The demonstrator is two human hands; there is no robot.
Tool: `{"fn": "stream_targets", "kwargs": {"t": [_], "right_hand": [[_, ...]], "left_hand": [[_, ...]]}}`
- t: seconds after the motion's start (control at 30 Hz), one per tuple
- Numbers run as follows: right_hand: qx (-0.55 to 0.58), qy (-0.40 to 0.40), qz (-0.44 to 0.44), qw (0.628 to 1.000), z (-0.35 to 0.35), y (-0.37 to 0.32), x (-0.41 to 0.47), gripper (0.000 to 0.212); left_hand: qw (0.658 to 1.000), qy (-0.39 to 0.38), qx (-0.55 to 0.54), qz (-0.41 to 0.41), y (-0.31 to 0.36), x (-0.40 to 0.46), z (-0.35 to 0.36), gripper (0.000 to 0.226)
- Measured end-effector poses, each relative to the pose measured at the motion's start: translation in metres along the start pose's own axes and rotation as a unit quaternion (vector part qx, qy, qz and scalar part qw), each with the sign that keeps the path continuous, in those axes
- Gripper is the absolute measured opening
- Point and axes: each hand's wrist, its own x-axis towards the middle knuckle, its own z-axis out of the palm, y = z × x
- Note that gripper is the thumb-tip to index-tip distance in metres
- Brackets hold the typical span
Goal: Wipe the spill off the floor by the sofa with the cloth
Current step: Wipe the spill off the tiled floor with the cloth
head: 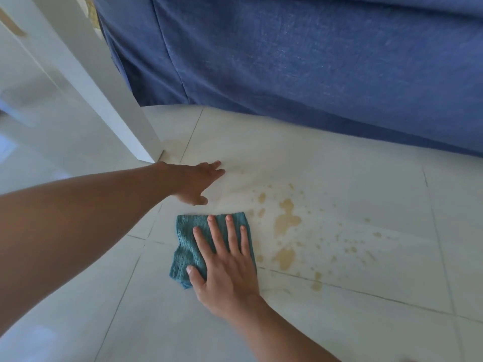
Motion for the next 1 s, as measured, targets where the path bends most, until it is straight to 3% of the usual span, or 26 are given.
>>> {"fn": "stream_targets", "kwargs": {"t": [0.3,1.0], "right_hand": [[-0.027,-0.037,-0.050,0.998,0.002,-0.004,0.009,0.078],[-0.026,-0.116,-0.210,0.970,0.040,-0.106,0.007,0.081]], "left_hand": [[1.000,-0.017,0.004,-0.009,-0.003,-0.014,0.007,0.088],[0.999,-0.010,-0.024,-0.025,-0.051,-0.071,0.080,0.082]]}}
